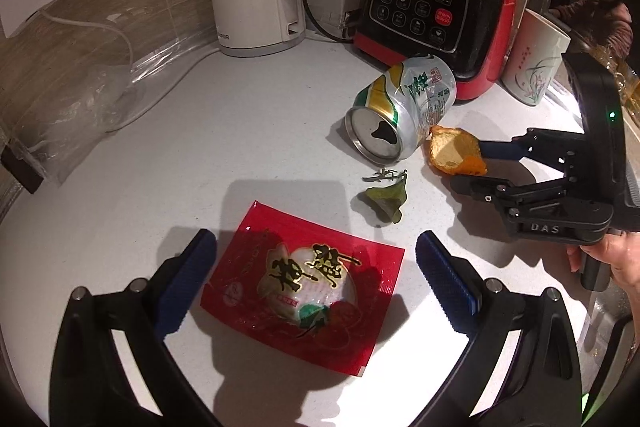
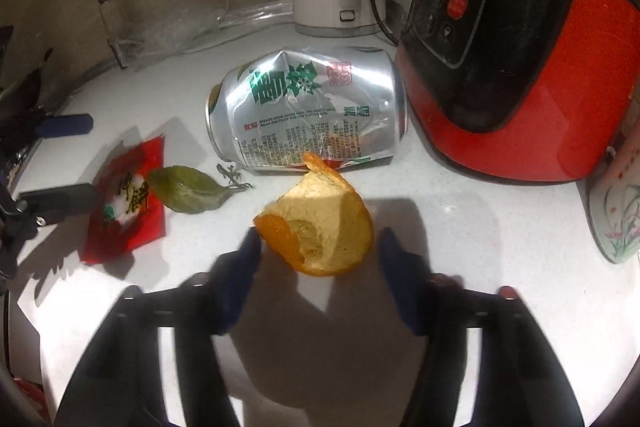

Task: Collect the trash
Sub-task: 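Grasp the orange peel with the right tool and lift it, then grasp the green leaf with the left tool while the right tool holds the peel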

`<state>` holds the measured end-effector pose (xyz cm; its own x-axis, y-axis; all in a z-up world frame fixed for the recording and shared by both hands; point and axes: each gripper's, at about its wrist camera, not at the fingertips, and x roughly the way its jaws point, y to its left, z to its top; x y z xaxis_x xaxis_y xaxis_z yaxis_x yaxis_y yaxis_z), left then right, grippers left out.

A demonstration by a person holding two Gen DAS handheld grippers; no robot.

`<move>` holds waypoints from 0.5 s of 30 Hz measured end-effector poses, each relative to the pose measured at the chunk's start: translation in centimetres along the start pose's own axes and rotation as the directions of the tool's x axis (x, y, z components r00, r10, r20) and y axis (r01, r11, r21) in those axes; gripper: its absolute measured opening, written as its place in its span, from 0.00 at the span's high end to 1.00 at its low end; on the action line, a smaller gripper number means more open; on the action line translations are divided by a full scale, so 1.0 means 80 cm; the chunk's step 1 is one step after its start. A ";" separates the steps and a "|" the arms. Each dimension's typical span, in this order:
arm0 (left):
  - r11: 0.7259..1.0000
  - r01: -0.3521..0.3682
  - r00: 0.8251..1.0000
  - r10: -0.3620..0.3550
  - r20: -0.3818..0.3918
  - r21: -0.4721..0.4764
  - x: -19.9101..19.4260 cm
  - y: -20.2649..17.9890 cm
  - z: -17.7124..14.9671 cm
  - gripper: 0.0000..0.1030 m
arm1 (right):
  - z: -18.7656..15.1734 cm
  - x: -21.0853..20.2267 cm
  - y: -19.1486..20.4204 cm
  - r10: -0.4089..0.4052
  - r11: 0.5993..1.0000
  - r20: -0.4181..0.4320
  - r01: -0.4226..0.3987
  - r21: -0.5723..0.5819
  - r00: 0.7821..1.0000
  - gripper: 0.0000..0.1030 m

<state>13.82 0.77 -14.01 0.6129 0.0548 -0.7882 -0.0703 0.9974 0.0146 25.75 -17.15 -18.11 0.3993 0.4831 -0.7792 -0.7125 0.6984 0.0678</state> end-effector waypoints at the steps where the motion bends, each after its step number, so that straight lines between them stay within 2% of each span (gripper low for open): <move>1: 1.000 0.002 1.000 -0.002 -0.001 0.000 0.000 0.000 0.000 0.07 | -0.001 -0.002 0.002 -0.003 1.000 0.005 0.003 -0.005 1.000 0.51; 4: 1.000 -0.003 1.000 0.003 0.000 0.013 -0.002 -0.001 -0.003 0.07 | -0.002 -0.009 0.002 -0.005 1.000 0.015 0.005 -0.004 1.000 0.64; 6: 1.000 0.001 1.000 -0.001 0.000 0.019 -0.002 -0.002 -0.004 0.07 | -0.005 -0.014 0.000 0.003 1.000 0.020 -0.003 0.019 1.000 0.68; 11: 0.999 0.039 0.999 -0.039 0.009 0.023 -0.003 -0.009 -0.003 0.07 | -0.013 -0.026 0.002 0.001 0.999 0.013 -0.001 0.041 1.000 0.74; 15: 0.994 0.098 0.995 -0.098 -0.003 0.048 0.008 -0.022 0.005 0.07 | -0.028 -0.050 0.001 -0.003 0.997 0.035 0.000 0.081 0.999 0.75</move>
<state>14.60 -0.94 -14.29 0.6142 -0.0432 -0.7879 0.0276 0.9991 -0.0333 22.83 -20.20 -16.37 0.4216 0.4992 -0.7570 -0.6632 0.7391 0.1180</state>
